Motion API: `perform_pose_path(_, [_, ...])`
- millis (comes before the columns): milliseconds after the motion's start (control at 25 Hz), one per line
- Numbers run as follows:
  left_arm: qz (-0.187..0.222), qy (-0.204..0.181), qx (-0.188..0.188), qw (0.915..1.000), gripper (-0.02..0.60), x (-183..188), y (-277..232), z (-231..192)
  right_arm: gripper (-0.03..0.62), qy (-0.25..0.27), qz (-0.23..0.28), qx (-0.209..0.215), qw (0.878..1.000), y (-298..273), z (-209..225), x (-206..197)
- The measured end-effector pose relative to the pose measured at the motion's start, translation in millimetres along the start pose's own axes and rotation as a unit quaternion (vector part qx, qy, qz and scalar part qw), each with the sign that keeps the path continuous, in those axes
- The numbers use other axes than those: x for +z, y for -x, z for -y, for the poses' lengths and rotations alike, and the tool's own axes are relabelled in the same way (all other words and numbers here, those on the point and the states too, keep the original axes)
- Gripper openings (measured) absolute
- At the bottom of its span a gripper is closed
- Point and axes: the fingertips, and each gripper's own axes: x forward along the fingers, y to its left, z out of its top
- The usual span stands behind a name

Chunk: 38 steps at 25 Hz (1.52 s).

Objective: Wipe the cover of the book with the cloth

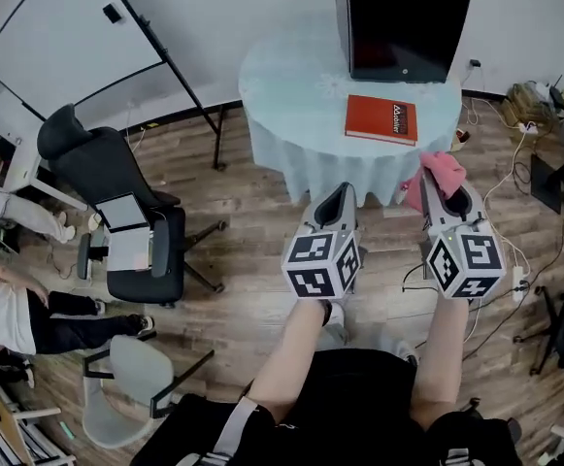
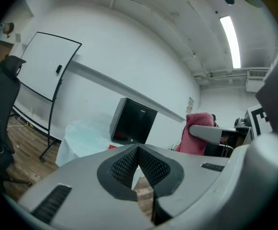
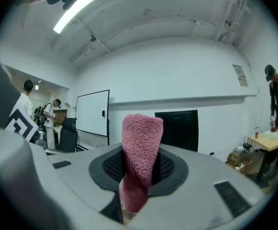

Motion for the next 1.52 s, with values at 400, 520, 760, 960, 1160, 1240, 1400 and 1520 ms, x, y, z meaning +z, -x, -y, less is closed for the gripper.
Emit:
perform_pose_path(400, [0.092,0.031,0.086,0.9915,0.014,53,45,-104,0.098,0.033,-0.001,0.136,0.990,-81,-106,15])
perform_pose_path(520, [0.080,0.029,0.077,0.9934,0.014,40,42,-107,0.098,0.042,-0.002,0.162,0.986,-84,-125,5])
perform_pose_path(760, [0.070,0.002,0.067,0.9953,0.014,47,28,-102,0.098,0.010,0.013,0.126,0.992,-86,-86,8])
perform_pose_path(960, [0.058,-0.011,0.057,0.9966,0.014,49,3,-87,0.098,-0.013,0.018,0.104,0.994,-95,-50,10])
perform_pose_path(1160, [0.043,0.003,0.055,0.9976,0.014,41,-22,-83,0.098,-0.026,-0.003,0.127,0.992,-108,-40,-6])
perform_pose_path(1240, [0.028,0.012,0.052,0.9982,0.014,31,-40,-80,0.098,-0.003,-0.025,0.113,0.993,-114,-27,-19])
perform_pose_path(1400, [-0.012,0.033,0.043,0.9984,0.014,1,-82,-77,0.098,0.002,-0.062,0.103,0.993,-128,-4,-47])
perform_pose_path(1520, [-0.029,0.044,0.035,0.9980,0.014,-8,-116,-79,0.098,0.000,-0.084,0.109,0.990,-146,8,-65])
